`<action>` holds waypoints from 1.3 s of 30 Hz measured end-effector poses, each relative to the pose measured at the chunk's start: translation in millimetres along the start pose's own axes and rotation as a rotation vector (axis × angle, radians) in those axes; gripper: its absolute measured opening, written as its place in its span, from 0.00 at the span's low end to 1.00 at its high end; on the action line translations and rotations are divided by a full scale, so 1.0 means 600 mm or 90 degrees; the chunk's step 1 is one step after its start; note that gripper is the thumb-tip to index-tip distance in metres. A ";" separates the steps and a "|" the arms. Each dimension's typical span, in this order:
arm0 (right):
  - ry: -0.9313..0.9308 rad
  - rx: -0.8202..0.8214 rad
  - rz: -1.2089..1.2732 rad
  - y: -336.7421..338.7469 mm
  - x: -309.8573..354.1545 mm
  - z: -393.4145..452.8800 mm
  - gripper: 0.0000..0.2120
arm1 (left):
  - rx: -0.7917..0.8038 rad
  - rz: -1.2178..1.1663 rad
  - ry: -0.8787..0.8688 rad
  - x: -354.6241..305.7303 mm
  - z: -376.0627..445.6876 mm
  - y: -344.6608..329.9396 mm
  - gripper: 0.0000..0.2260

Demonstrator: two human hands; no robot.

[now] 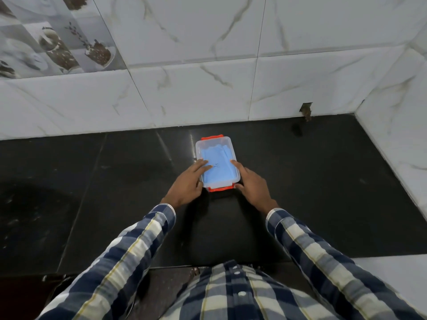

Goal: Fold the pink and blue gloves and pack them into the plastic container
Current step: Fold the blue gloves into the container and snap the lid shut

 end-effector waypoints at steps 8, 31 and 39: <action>0.014 0.027 0.009 0.004 -0.001 0.007 0.42 | 0.057 0.057 -0.031 0.005 -0.007 -0.008 0.40; 0.014 0.035 0.059 0.013 -0.003 -0.006 0.39 | 0.041 0.058 0.002 -0.007 -0.024 -0.043 0.33; -0.032 -0.003 0.108 0.027 0.010 0.013 0.25 | -0.028 0.007 0.033 -0.014 -0.029 -0.044 0.31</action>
Point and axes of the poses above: each hand's wrist, its own z-axis towards the middle knuckle, its own y-axis out of the back of the hand, x = y × z, the point moved 1 cm from there along z, towards the middle knuckle, and after that the axes turned 8 degrees about -x, right-handed, at the moved point
